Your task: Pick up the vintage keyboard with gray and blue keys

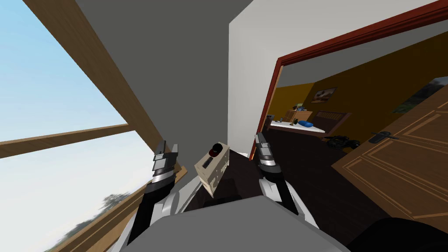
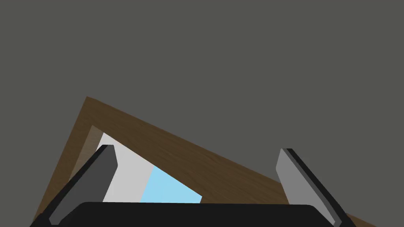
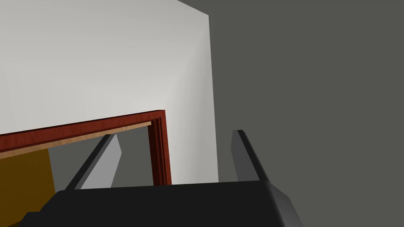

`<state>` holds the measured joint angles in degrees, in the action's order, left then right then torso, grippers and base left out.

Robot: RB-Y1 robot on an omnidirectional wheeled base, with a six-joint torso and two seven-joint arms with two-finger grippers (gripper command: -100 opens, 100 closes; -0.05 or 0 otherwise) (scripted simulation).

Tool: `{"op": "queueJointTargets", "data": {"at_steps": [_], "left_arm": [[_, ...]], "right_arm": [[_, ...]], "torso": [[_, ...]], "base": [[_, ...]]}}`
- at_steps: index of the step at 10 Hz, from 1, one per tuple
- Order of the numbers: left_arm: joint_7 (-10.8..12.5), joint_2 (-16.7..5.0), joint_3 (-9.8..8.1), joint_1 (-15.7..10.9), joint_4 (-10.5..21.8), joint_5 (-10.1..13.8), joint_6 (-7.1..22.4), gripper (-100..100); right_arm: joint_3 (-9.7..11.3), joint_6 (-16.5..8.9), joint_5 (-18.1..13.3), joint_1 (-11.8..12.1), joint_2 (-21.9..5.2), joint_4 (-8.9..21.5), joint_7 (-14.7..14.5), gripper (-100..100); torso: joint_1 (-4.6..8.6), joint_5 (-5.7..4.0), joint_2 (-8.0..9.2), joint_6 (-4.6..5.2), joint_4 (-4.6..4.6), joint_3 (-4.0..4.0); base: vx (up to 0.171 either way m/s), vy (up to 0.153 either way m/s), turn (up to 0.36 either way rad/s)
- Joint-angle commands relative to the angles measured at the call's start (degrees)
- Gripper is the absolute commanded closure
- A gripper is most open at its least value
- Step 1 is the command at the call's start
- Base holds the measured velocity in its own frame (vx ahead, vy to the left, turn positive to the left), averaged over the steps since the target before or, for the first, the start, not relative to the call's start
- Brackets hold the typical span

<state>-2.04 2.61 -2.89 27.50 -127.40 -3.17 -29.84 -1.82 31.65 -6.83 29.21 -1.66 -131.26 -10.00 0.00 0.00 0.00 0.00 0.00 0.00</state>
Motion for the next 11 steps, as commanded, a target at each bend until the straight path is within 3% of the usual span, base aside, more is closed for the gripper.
{"op": "queueJointTargets", "data": {"at_steps": [1, 3, 6, 10, 11], "left_arm": [[0.2, -2.9, -0.17, -0.2, 0.9, 0.3, 0.8, -100], [0.3, -5.0, -0.35, -0.4, 1.8, 0.6, 1.5, -100], [1.1, -10.3, -1.26, -1.6, 5.9, 2.1, 5.1, -100], [2.7, -15.4, -3.05, -3.7, 13.7, 4.8, 11.9, -100], [2.7, -15.4, -3.05, -3.7, 13.7, 4.8, 12.1, -100]], "right_arm": [[0.0, 0.0, 0.0, 0.0, 0.0, 0.0, 0.0, 0], [0.0, 0.0, 0.0, 0.0, 0.0, 0.0, 0.0, 0], [0.0, 0.0, 0.0, 0.0, 0.0, 0.0, 0.0, 0], [0.0, 0.0, 0.0, 0.0, 0.0, 0.0, 0.0, 0], [0.0, 0.0, 0.0, 0.0, 0.0, 0.0, 0.0, 0]], "torso": [[0.0, 0.0, 0.0, 0.0, 0.0, 0.0], [0.22, -0.04, -0.1, 0.01, 0.02, -0.06], [0.43, -0.09, -0.16, 0.01, 0.04, -0.09], [0.97, -0.22, -0.29, 0.01, 0.07, -0.17], [1.0, -0.22, -0.28, 0.01, 0.07, -0.16]], "base": [[0.007, -0.029, -0.019], [0.032, -0.07, -0.013], [0.043, -0.12, -0.029], [0.067, -0.238, -0.043], [0.05, -0.174, 0.001]]}}
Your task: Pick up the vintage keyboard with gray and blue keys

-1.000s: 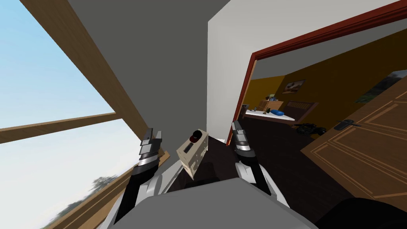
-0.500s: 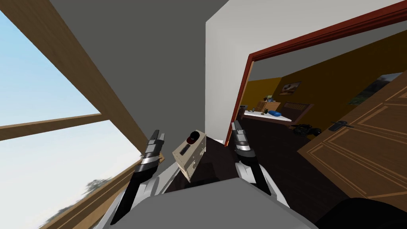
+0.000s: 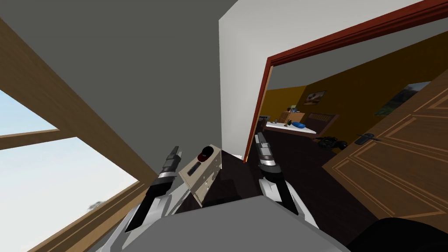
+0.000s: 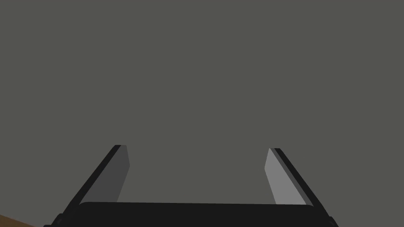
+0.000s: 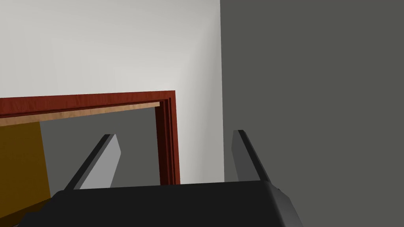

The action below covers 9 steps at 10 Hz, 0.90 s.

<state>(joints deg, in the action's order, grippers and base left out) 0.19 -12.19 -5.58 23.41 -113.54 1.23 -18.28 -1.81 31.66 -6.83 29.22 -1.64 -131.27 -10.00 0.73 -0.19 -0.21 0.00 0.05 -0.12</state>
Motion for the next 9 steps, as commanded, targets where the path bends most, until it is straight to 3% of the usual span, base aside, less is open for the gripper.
{"op": "queueJointTargets", "data": {"at_steps": [1, 3, 4, 5, 6, 8, 9], "left_arm": [[0.9, -1.7, -0.87, -0.2, 2.1, 1.2, 2.6, -100], [1.8, -3.6, -1.96, -1.5, 5.8, 2.9, 6.5, -100], [1.8, -3.6, -1.96, -1.5, 6.8, 2.9, 6.9, -100], [2.3, -4.6, -2.52, -2.2, 8.4, 3.8, 9.1, -100], [2.3, -4.6, -2.52, -2.2, 9.2, 3.8, 9.1, -100], [3.4, -6.4, -3.6, -3.6, 13.8, 5.9, 12.6, -100], [3.4, -6.4, -3.6, -3.6, 14.3, 5.9, 13.5, -100]], "right_arm": [[0.0, 0.0, 0.0, 0.0, 0.0, 0.0, 0.0, 0], [0.0, 0.0, 0.0, 0.0, 0.0, 0.0, 0.0, 0], [0.0, 0.0, 0.0, 0.0, 0.0, 0.0, 0.0, 0], [0.0, 0.0, 0.0, 0.0, 0.0, 0.0, 0.0, 0], [0.0, 0.0, 0.0, 0.0, 0.0, 0.0, 0.0, 0], [0.0, 0.0, 0.0, 0.0, 0.0, 0.0, 0.0, 0], [0.0, 0.0, 0.0, 0.0, 0.0, 0.0, 0.0, 0]], "torso": [[0.0, 0.0, 0.0, 0.0, 0.0, 0.0], [0.07, 0.0, -0.05, 0.02, 0.01, -0.03], [0.27, -0.03, -0.09, 0.01, 0.02, -0.05], [0.16, -0.03, -0.06, 0.0, 0.01, -0.04], [0.02, 0.0, -0.04, 0.01, 0.01, -0.02], [-0.16, 0.05, -0.04, 0.0, 0.01, -0.02], [0.06, 0.0, -0.16, 0.0, 0.03, -0.09]], "base": [[0.054, -0.171, -0.034], [0.077, -0.246, -0.06], [0.074, -0.225, 0.001], [0.063, -0.19, -0.042], [0.052, -0.131, -0.015], [0.095, -0.189, -0.055], [0.083, -0.169, -0.002]]}}
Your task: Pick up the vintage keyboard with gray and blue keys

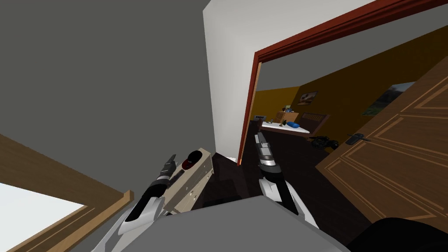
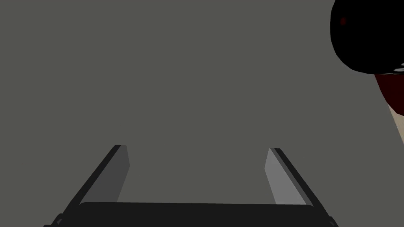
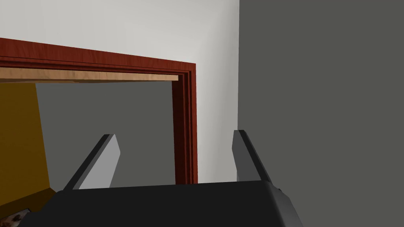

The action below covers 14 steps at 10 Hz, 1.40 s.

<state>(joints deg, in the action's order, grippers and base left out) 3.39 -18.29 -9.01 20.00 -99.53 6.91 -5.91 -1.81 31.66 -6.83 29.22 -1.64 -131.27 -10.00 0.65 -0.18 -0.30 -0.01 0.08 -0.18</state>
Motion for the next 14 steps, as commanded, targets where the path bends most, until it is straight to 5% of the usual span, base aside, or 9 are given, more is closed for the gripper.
{"op": "queueJointTargets", "data": {"at_steps": [1, 5, 7, 14], "left_arm": [[0.7, -1.2, -0.69, -0.9, 2.9, 1.4, 2.9, -100], [1.9, -2.9, -1.65, -2.3, 7.5, 3.9, 7.9, -100], [1.9, -2.9, -1.65, -2.3, 8.4, 3.9, 7.9, -100], [4.5, -6.1, -3.12, -5.1, 19.0, 9.8, 16.6, -100]], "right_arm": [[0.0, 0.0, 0.0, 0.0, 0.0, 0.0, 0.0, 0], [0.0, 0.0, 0.0, 0.0, 0.0, 0.0, 0.0, 0], [0.0, 0.0, 0.0, 0.0, 0.0, 0.0, 0.0, 0], [0.0, 0.0, 0.0, 0.0, 0.0, 0.0, 0.0, 0]], "torso": [[0.0, 0.0, 0.0, 0.0, 0.0, 0.0], [-0.27, 0.06, 0.15, 0.0, -0.04, 0.09], [-0.3, 0.06, 0.18, 0.0, -0.04, 0.11], [-0.49, 0.11, 0.18, -0.01, -0.04, 0.1]], "base": [[0.067, -0.162, -0.043], [0.049, -0.115, -0.035], [0.033, -0.068, -0.006], [0.053, -0.065, -0.04]]}}
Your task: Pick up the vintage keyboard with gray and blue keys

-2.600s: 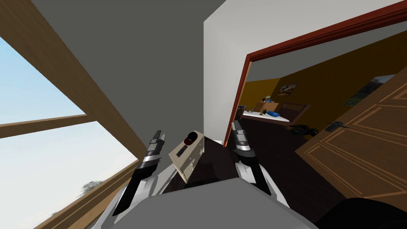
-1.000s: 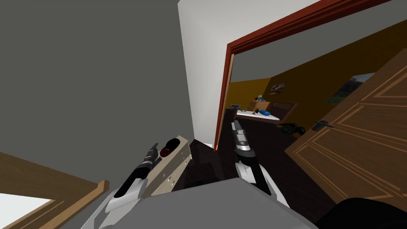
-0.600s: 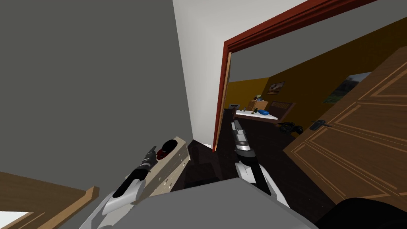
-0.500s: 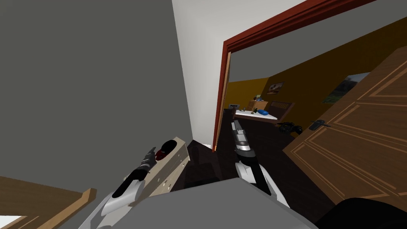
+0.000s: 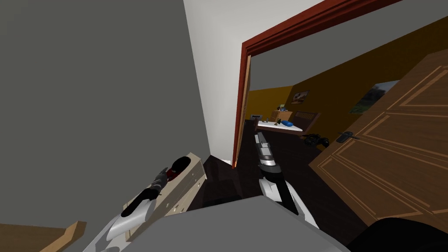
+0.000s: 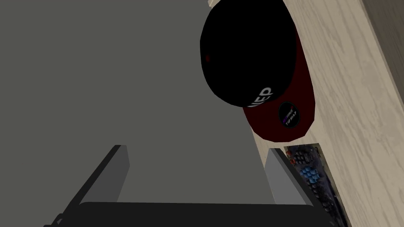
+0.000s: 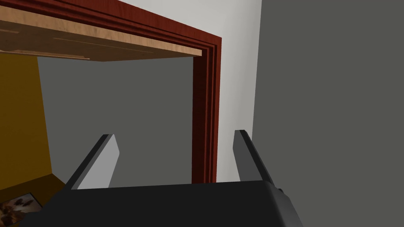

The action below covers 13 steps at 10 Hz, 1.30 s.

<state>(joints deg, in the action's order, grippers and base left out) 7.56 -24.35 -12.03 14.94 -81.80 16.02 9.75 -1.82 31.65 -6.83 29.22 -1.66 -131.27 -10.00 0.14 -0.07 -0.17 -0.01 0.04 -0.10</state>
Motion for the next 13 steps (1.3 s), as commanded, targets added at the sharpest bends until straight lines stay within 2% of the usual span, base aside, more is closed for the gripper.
{"op": "queueJointTargets", "data": {"at_steps": [1, 2, 3, 5, 6, 7, 8, 9, 10, 11, 12, 13], "left_arm": [[0.3, -0.1, -0.1, -0.1, 2.2, 0.7, 0.9, -100], [1.0, -0.8, -0.38, -0.8, 5.1, 2.3, 2.9, -100], [1.0, -0.8, -0.38, -0.8, 5.2, 2.3, 2.9, -100], [2.4, -2.3, -0.83, -2.2, 9.7, 5.6, 6.5, -100], [2.4, -2.3, -0.83, -2.2, 11.3, 5.8, 6.9, -100], [3.1, -3.1, -1.0, -2.9, 13.1, 7.6, 8.8, -100], [3.1, -3.1, -1.0, -2.9, 14.3, 7.6, 8.8, -100], [3.8, -3.8, -1.14, -3.6, 16.9, 9.4, 10.6, -100], [3.8, -3.8, -1.14, -3.6, 17.3, 9.4, 10.6, -100], [4.5, -4.4, -1.25, -4.3, 19.2, 11.3, 12.4, -100], [4.5, -4.4, -1.25, -4.3, 20.3, 11.3, 12.4, -100], [5.2, -5.1, -1.32, -4.9, 22.3, 13.1, 14.2, -100]], "right_arm": [[0.0, 0.0, 0.0, 0.0, 0.0, 0.0, 0.0, 0], [0.0, 0.0, 0.0, 0.0, 0.0, 0.0, 0.0, 0], [0.0, 0.0, 0.0, 0.0, 0.0, 0.0, 0.0, 0], [0.0, 0.0, 0.0, 0.0, 0.0, 0.0, 0.0, 0], [0.0, 0.0, 0.0, 0.0, 0.0, 0.0, 0.0, 0], [0.0, 0.0, 0.0, 0.0, 0.0, 0.0, 0.0, 0], [0.0, 0.0, 0.0, 0.0, 0.0, 0.0, 0.0, 0], [0.0, 0.0, 0.0, 0.0, 0.0, 0.0, 0.0, 0], [0.0, 0.0, 0.0, 0.0, 0.0, 0.0, 0.0, 0], [0.0, 0.0, 0.0, 0.0, 0.0, 0.0, 0.0, 0], [0.0, 0.0, 0.0, 0.0, 0.0, 0.0, 0.0, 0], [0.0, 0.0, 0.0, 0.0, 0.0, 0.0, 0.0, 0]], "torso": [[0.0, 0.0, 0.0, 0.0, 0.0, 0.0], [0.0, 0.01, 0.03, -0.01, 0.0, 0.01], [-0.04, 0.02, 0.06, -0.02, 0.0, 0.03], [-0.13, 0.03, 0.08, -0.01, -0.01, 0.04], [-0.15, 0.03, 0.01, 0.0, 0.0, 0.0], [-0.17, 0.04, 0.03, -0.03, 0.01, 0.01], [-0.24, 0.05, 0.03, -0.01, 0.0, 0.01], [-0.25, 0.06, 0.1, -0.03, -0.01, 0.05], [-0.3, 0.07, 0.12, -0.02, -0.02, 0.06], [-0.3, 0.07, 0.14, -0.03, -0.02, 0.07], [-0.32, 0.07, 0.13, -0.01, -0.02, 0.07], [-0.33, 0.08, 0.15, -0.03, -0.02, 0.08]], "base": [[0.051, -0.046, -0.036], [0.047, -0.034, -0.071], [0.037, -0.019, -0.021], [0.057, -0.009, -0.079], [0.059, -0.002, -0.033], [0.052, 0.017, -0.05], [0.037, 0.021, -0.038], [0.036, 0.034, -0.061], [0.029, 0.033, -0.029], [0.031, 0.037, -0.059], [0.026, 0.043, -0.043], [0.033, 0.053, -0.063]]}}
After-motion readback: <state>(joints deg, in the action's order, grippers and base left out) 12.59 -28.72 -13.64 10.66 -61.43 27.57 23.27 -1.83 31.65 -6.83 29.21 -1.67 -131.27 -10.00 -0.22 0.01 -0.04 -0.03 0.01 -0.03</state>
